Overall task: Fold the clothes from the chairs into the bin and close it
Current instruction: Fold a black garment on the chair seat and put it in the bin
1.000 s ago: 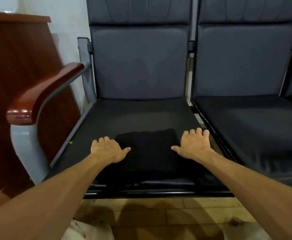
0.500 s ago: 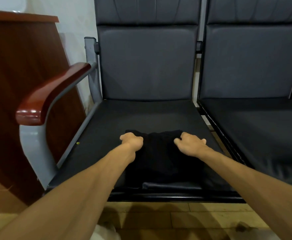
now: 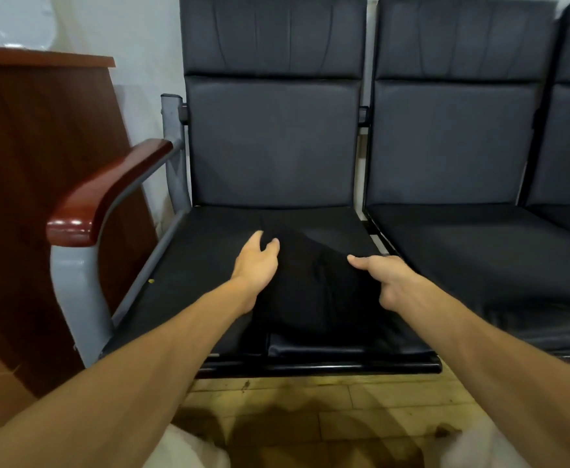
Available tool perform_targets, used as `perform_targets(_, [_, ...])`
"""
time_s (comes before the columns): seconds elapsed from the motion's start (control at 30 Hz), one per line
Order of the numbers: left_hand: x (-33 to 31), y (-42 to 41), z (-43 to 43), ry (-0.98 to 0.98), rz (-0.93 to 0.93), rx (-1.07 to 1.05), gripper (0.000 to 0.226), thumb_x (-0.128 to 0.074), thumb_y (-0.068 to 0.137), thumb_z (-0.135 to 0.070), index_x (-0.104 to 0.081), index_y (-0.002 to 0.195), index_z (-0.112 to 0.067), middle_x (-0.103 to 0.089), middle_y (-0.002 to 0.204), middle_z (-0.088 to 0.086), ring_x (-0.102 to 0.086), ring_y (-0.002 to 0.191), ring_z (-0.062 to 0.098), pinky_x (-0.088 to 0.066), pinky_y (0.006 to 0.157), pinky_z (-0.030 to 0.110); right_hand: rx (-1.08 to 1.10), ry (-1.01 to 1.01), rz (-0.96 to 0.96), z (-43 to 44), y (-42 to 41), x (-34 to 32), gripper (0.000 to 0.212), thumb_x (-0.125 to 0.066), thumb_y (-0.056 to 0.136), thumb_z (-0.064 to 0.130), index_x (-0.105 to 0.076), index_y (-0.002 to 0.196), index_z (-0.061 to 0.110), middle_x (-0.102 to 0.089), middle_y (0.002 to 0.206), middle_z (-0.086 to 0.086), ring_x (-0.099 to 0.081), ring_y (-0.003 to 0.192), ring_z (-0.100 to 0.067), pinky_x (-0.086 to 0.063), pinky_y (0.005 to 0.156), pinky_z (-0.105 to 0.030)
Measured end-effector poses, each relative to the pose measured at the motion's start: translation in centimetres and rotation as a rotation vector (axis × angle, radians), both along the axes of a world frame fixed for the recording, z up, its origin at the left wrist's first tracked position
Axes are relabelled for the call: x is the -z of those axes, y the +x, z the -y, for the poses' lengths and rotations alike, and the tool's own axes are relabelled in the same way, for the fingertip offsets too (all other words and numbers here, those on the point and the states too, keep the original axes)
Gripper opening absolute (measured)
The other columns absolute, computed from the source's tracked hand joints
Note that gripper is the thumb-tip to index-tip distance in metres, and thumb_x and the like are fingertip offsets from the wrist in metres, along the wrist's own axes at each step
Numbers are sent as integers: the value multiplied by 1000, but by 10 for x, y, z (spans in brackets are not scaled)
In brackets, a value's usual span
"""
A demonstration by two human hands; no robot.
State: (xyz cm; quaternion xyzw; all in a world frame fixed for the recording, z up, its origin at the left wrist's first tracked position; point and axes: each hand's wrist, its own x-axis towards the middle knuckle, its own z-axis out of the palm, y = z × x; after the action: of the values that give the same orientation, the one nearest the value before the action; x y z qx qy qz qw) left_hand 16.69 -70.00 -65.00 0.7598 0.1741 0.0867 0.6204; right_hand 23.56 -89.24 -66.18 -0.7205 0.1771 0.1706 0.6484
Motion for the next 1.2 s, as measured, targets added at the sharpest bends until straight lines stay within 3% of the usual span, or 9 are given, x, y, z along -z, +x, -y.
perform_targets(0.17, [-41,-37,-20,64,210,-35,25,-42,100,-40,-59,118,-36,-65,110,-8,-62,103,15,-51,95,43,-73,115,7,-16,-37,-39,31,-71,85,12,-63,114,5,-69,111,-15,-65,100,-32,-51,87,-48])
perform_targets(0.27, [-66,-73,-52,191,288,-109,36,-43,96,-45,-55,128,-34,-63,122,-5,-59,113,19,-48,100,45,-149,141,174,-53,-65,-66,40,-72,85,14,-59,123,17,-68,115,-10,-65,104,-31,-51,92,-50])
perform_targets(0.37, [-84,-120,-94,272,329,-224,36,-43,99,-41,-54,132,-32,-60,127,-4,-55,118,19,-43,105,44,-282,71,346,-100,-97,-87,21,-63,92,13,-69,111,15,-72,105,-9,-68,98,-28,-55,87,-45])
perform_targets(0.53, [-79,-227,-170,232,352,-380,26,-41,101,-41,-56,121,-36,-62,113,-13,-59,108,14,-46,100,42,-619,-394,836,-187,-169,-107,42,-54,98,25,-52,138,13,-57,136,-7,-52,126,-29,-43,106,-41])
perform_targets(0.63, [-60,-297,-205,175,314,-499,26,-42,101,-38,-56,122,-32,-62,117,-9,-58,110,15,-47,100,44,-852,-579,1016,-239,-219,-103,45,-46,102,20,-39,146,8,-50,142,-15,-48,128,-32,-39,103,-38])
perform_targets(0.77, [-20,-383,-228,102,272,-770,21,-41,102,-31,-56,116,-28,-61,107,-8,-59,104,14,-49,92,36,-1052,-557,1078,-298,-283,-77,44,-46,102,16,-41,144,7,-46,146,-12,-40,136,-28,-32,106,-29])
perform_targets(0.93, [54,-476,-221,-99,208,-1028,22,-41,102,-32,-53,120,-31,-61,109,-11,-59,102,11,-48,81,30,-1262,-533,1088,-345,-347,-16,43,-45,103,19,-41,145,8,-45,147,-10,-37,138,-29,-32,108,-33])
perform_targets(1.07, [112,-551,-196,-158,106,-1206,24,-41,100,-35,-52,122,-36,-61,116,-10,-58,107,13,-49,92,38,-1460,-480,1034,-369,-408,40,37,-41,104,18,-49,137,5,-52,139,-10,-45,131,-30,-37,95,-30])
perform_targets(1.2, [158,-603,-166,-193,-29,-1339,24,-38,102,-27,-51,121,-32,-59,112,-10,-57,107,16,-46,91,37,-1653,-436,903,-377,-466,96,44,-41,104,20,-39,146,8,-42,149,-9,-36,139,-27,-32,107,-31])
